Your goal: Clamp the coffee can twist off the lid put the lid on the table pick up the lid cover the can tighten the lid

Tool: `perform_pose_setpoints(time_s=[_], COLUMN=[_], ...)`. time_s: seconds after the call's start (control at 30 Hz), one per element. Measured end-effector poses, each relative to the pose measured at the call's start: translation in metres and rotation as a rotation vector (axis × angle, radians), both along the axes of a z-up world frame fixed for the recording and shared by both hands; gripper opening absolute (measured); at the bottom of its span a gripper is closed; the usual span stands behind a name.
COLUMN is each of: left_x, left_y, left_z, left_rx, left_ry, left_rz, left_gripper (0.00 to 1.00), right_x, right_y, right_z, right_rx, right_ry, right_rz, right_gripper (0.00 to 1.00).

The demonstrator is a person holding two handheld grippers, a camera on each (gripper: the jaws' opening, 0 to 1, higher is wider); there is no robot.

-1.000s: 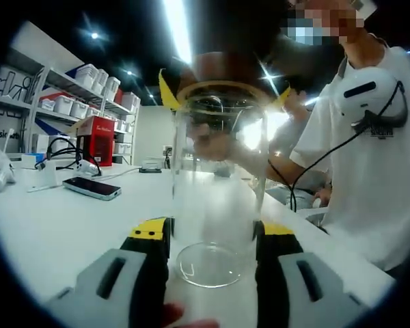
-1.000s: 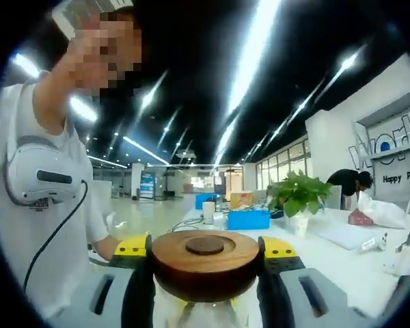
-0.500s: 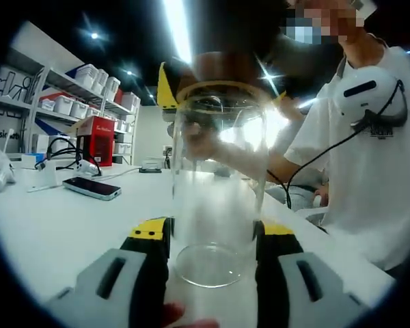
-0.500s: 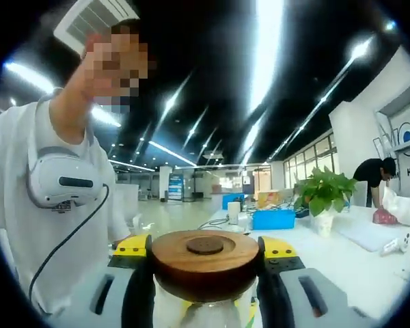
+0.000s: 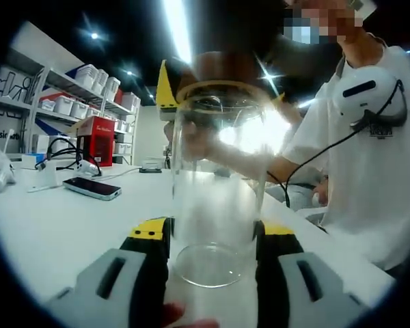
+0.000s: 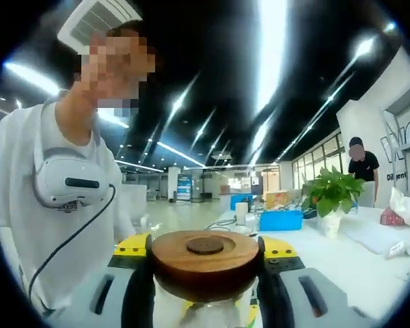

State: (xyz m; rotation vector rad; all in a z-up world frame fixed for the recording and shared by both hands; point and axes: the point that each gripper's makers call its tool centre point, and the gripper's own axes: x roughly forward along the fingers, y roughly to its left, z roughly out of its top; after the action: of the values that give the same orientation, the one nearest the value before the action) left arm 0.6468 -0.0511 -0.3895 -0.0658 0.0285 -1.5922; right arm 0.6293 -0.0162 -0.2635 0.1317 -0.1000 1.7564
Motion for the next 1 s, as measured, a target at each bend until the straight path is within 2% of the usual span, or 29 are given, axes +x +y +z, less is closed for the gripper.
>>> perform_pose_setpoints(time_s=[0.1, 0.17, 0.27, 0.33, 0.43, 0.5, 0.53, 0.57, 0.6, 0.63, 0.67, 0.7, 0.73, 0.77, 0.8, 0.87, 0.93, 1.0], left_x=[0.000, 0.000, 0.000, 0.000, 0.000, 0.000, 0.000, 0.000, 0.000, 0.000, 0.000, 0.000, -0.001, -0.001, -0.001, -0.002, -0.002, -0.003], left_y=[0.000, 0.000, 0.000, 0.000, 0.000, 0.000, 0.000, 0.000, 0.000, 0.000, 0.000, 0.000, -0.001, -0.001, -0.002, -0.002, -0.003, -0.003], left_z=[0.000, 0.000, 0.000, 0.000, 0.000, 0.000, 0.000, 0.000, 0.000, 0.000, 0.000, 0.000, 0.000, 0.000, 0.001, 0.001, 0.001, 0.001], left_rx=[0.000, 0.000, 0.000, 0.000, 0.000, 0.000, 0.000, 0.000, 0.000, 0.000, 0.000, 0.000, 0.000, 0.001, 0.000, 0.001, 0.001, 0.001], left_ry=[0.002, 0.003, 0.001, 0.000, 0.000, 0.000, 0.000, 0.001, 0.001, 0.002, 0.002, 0.003, 0.003, 0.003, 0.003, 0.003, 0.002, 0.002], left_rz=[0.000, 0.000, 0.000, 0.000, -0.001, -0.001, -0.001, -0.001, -0.001, -0.001, -0.001, -0.001, -0.001, -0.001, -0.001, 0.000, 0.000, 0.001], left_gripper=[0.39, 0.39, 0.39, 0.39, 0.39, 0.39, 0.39, 0.39, 0.39, 0.39, 0.39, 0.39, 0.39, 0.39, 0.39, 0.39, 0.39, 0.39], right_x=[0.000, 0.005, 0.014, 0.015, 0.013, 0.013, 0.014, 0.016, 0.025, 0.032, 0.029, 0.028, 0.021, 0.017, 0.011, 0.005, 0.012, 0.013], right_y=[-0.001, -0.001, -0.004, -0.007, -0.022, -0.027, -0.028, -0.028, -0.031, -0.034, -0.037, -0.039, -0.039, -0.036, -0.034, -0.031, -0.038, -0.038], right_z=[0.001, 0.001, 0.003, 0.004, 0.027, 0.033, 0.035, 0.038, 0.036, 0.037, 0.036, 0.038, 0.044, 0.050, 0.055, 0.057, 0.048, 0.040], right_rx=[0.023, 0.048, 0.081, 0.083, 0.179, 0.174, 0.157, 0.147, 0.106, 0.096, 0.078, 0.086, 0.099, 0.122, 0.146, 0.121, 0.035, -0.055], right_ry=[-0.006, 0.044, 0.070, 0.062, 0.113, 0.136, 0.143, 0.123, 0.132, 0.154, 0.152, 0.182, 0.134, 0.103, 0.123, 0.072, 0.024, -0.051], right_rz=[-0.010, -0.042, -0.105, -0.137, -0.189, -0.256, -0.312, -0.386, -0.512, -0.638, -0.715, -0.803, -0.851, -0.866, -0.918, -0.996, -1.151, -1.238], right_gripper=[0.55, 0.59, 0.67, 0.67, 0.63, 0.64, 0.64, 0.64, 0.63, 0.60, 0.58, 0.57, 0.58, 0.62, 0.65, 0.69, 0.68, 0.67])
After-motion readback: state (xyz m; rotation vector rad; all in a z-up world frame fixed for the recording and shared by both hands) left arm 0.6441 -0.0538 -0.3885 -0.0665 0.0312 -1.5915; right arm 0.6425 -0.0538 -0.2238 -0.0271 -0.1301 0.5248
